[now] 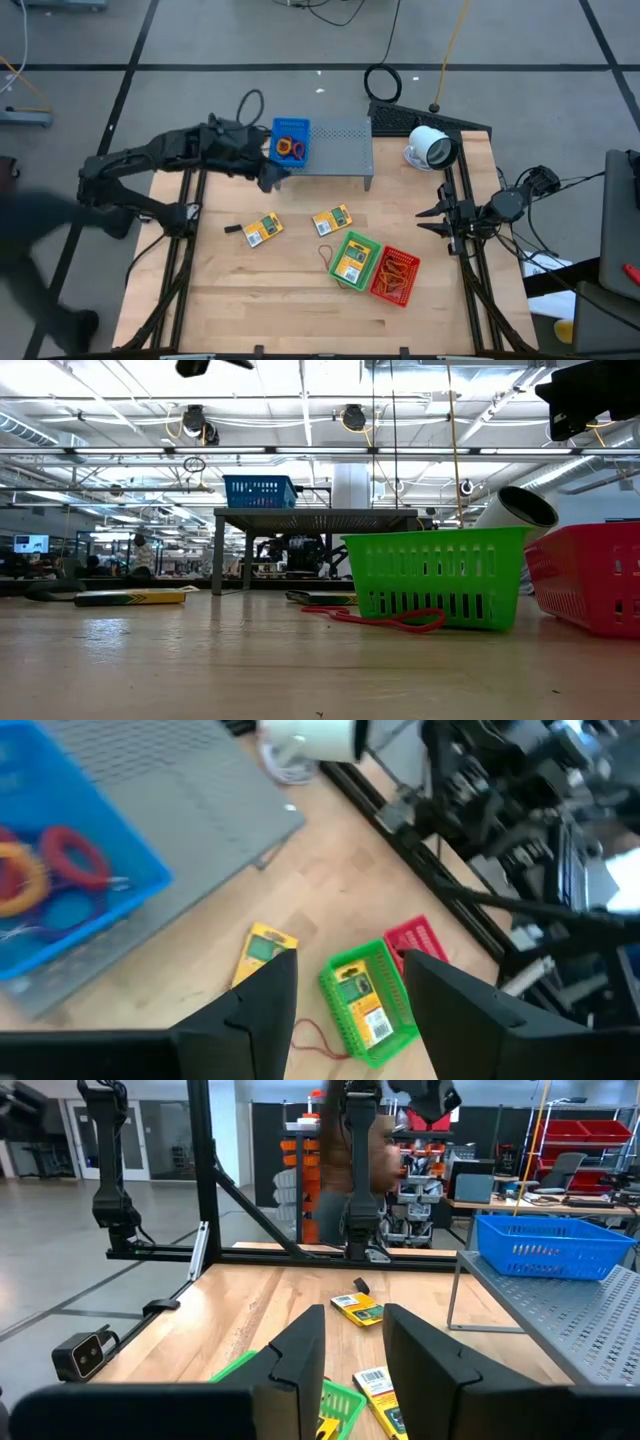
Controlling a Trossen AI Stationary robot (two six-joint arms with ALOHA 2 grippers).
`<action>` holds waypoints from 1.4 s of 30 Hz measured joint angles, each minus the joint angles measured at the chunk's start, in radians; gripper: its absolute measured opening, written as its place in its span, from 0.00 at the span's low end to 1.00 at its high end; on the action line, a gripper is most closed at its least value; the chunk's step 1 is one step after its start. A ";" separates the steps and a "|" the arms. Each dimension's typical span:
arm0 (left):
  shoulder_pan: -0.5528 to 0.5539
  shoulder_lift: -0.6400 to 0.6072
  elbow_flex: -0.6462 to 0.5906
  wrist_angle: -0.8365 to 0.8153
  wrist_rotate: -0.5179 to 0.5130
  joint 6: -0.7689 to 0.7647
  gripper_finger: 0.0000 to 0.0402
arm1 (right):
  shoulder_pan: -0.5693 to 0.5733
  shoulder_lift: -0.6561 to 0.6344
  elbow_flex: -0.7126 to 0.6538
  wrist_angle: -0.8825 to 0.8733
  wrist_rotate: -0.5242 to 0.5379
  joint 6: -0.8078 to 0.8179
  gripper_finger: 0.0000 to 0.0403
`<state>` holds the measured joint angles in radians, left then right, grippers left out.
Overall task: Pick & Place Office Desk Supplies
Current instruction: Put the crayon box into the green bin
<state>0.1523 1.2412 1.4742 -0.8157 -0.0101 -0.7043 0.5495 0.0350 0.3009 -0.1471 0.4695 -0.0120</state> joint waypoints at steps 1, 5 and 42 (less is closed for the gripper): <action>-0.016 0.008 0.000 0.016 -0.004 0.012 0.48 | 0.000 0.000 0.000 0.000 0.000 0.000 0.24; -0.052 0.039 0.000 0.074 -0.009 0.098 0.49 | 0.000 0.000 0.000 0.000 0.000 0.000 0.23; -0.161 0.419 0.020 0.351 0.136 -0.215 0.46 | 0.000 0.000 0.000 0.000 0.000 0.000 0.23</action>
<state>-0.0091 1.6605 1.4938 -0.4649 0.1263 -0.9195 0.5495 0.0349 0.3010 -0.1471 0.4694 -0.0119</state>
